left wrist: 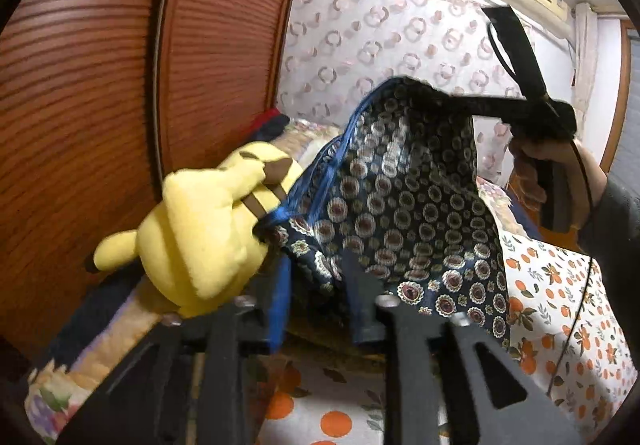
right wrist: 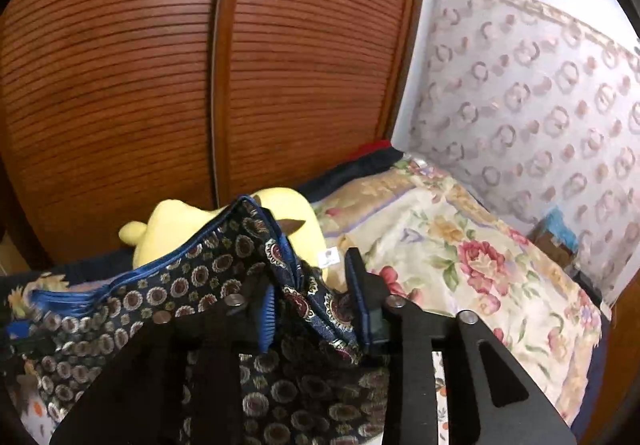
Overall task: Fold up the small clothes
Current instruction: 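Carry the robe bundle with both grippers toward the yellow plush toy, then lower the robe bundle beside the plush toy and open both grippers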
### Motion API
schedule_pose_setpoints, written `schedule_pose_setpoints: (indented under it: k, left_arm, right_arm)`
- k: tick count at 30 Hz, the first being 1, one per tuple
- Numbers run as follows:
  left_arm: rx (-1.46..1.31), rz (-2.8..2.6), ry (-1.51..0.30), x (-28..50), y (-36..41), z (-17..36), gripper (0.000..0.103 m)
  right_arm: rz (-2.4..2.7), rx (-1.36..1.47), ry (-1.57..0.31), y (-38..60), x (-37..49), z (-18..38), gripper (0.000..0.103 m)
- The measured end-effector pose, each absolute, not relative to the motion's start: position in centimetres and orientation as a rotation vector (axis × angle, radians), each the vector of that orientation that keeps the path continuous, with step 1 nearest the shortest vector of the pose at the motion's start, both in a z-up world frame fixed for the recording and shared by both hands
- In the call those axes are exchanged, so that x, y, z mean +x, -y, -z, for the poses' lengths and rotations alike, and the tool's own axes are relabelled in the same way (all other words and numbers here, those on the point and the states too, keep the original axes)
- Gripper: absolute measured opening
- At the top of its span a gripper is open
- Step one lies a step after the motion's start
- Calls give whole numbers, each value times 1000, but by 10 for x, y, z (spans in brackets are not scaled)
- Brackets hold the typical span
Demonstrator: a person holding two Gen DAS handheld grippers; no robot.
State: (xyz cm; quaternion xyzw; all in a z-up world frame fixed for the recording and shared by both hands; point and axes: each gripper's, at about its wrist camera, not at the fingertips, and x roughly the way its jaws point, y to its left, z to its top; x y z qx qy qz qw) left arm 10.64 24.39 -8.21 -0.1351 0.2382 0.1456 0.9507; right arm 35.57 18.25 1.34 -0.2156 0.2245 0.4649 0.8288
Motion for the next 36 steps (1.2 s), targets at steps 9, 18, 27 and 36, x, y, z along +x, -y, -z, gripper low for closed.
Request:
schedule_pose_setpoints:
  k: [9, 18, 27, 36]
  left_arm:
    - [-253, -253, -477, 109, -242, 73, 57]
    - [-204, -243, -529, 126, -235, 76, 57]
    - [-165, -248, -543, 125, -227, 70, 57]
    - [-120, -240, -549, 118, -207, 61, 57]
  right_arm:
    - [-948, -451, -474, -159, 352, -8, 52]
    - [-996, -429, -584, -146, 350, 28, 57]
    - [-945, -377, -657, -153, 365, 68, 62]
    - [-871, -342, -637, -120, 336, 50, 63]
